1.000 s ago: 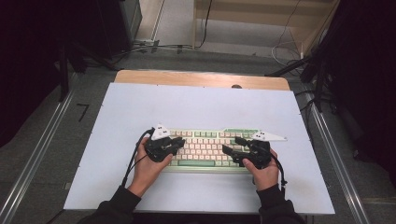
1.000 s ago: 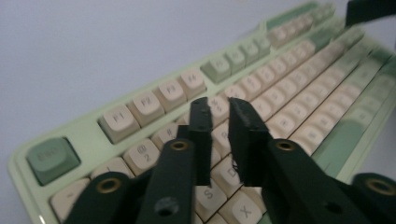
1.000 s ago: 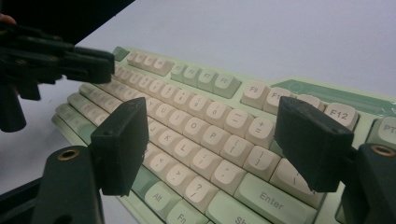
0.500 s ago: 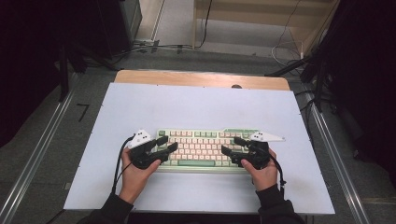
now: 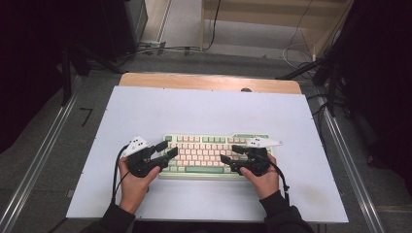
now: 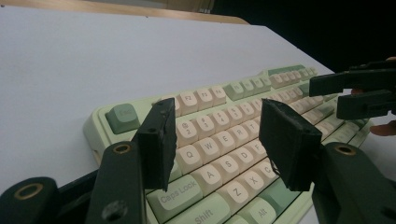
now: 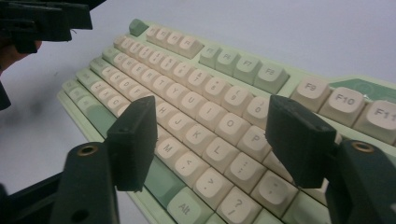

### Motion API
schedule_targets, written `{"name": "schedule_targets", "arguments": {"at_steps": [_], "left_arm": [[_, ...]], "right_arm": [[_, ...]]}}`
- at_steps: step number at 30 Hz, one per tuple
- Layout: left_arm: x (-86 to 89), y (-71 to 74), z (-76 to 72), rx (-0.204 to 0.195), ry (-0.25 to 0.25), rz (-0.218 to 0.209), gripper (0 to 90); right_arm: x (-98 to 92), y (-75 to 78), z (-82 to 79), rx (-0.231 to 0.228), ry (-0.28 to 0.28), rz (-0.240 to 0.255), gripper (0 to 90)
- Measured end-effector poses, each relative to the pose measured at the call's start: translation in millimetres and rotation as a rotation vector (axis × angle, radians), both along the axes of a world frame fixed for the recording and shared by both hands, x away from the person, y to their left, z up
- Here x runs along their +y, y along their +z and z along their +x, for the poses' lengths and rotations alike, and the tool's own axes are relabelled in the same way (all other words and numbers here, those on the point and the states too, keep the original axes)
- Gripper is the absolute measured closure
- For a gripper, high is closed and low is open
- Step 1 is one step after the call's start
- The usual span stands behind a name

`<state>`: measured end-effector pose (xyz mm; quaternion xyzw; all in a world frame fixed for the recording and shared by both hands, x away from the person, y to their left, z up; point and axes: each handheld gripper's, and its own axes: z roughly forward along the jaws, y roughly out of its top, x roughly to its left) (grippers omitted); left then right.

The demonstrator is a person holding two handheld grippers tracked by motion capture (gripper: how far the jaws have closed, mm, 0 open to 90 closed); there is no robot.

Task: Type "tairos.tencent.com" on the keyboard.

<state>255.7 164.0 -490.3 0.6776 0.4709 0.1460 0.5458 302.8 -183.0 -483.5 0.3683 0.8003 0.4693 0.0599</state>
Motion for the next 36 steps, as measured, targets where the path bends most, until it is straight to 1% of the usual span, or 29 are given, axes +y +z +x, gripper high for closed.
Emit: {"name": "schedule_targets", "arguments": {"at_steps": [2, 5, 8, 10, 12, 13, 15, 18, 20, 23, 24, 27, 31, 34, 36], "left_arm": [[-0.5, -0.7, -0.6, 0.004, -0.001, 0.002, 47.1], [-1.0, 0.2, -1.3, -0.006, 0.006, -0.006, 47.0], [-2.1, -1.3, -0.5, -0.001, 0.003, 0.003, 46.9], [-2.6, -1.9, -1.1, 0.002, 0.002, 0.013, 46.9], [-2.2, -0.6, -2.3, -0.002, 0.005, 0.009, 46.8], [-1.9, 0.2, -2.6, -0.01, 0.006, 0.006, 46.8], [-2.0, 0.3, -1.9, -0.012, 0.004, 0.006, 46.9], [-2.7, -2.0, -1.0, 0.0, 0.003, 0.014, 46.9], [-2.7, -1.6, -2.0, 0.0, 0.003, 0.013, 46.9], [-2.7, 0.3, -3.0, -0.012, 0.002, 0.008, 46.9], [-3.1, -0.2, -2.6, -0.01, 0.0, 0.009, 46.9], [-3.4, -2.3, -1.8, -0.001, 0.0, 0.018, 46.8], [-3.6, -0.9, -2.7, -0.007, -0.001, 0.01, 46.9], [-4.0, -2.5, -1.8, 0.003, -0.006, 0.022, 46.8], [-3.9, -2.4, -2.3, 0.004, -0.007, 0.018, 46.9]], "right_arm": [[3.6, 0.3, 0.1, -0.011, 0.005, -0.01, 40.7], [9.3, 0.2, -0.6, -0.017, 0.018, -0.023, 51.5], [15.5, 0.6, -2.3, -0.03, 0.037, -0.038, 60.4], [19.8, 1.4, -2.8, -0.027, 0.044, -0.048, 67.6], [24.1, 0.4, -2.5, -0.013, 0.063, -0.065, 74.5], [26.7, -0.5, -3.1, -0.005, 0.073, -0.075, 77.7], [31.6, -1.7, -4.5, -0.008, 0.089, -0.106, 82.0], [37.4, -0.7, -5.5, -0.012, 0.104, -0.113, 85.6], [40.0, -0.3, -5.3, -0.011, 0.11, -0.112, 87.0], [43.7, -2.6, -5.7, -0.007, 0.121, -0.124, 87.1], [44.7, -3.1, -5.9, -0.006, 0.124, -0.132, 87.1], [46.9, -3.1, -6.0, -0.005, 0.131, -0.13, 87.1], [48.4, -4.7, -5.8, 0.002, 0.136, -0.137, 87.1], [50.3, -5.0, -6.5, -0.001, 0.142, -0.14, 87.1], [50.9, -5.1, -6.4, -0.001, 0.145, -0.139, 87.1]]}}
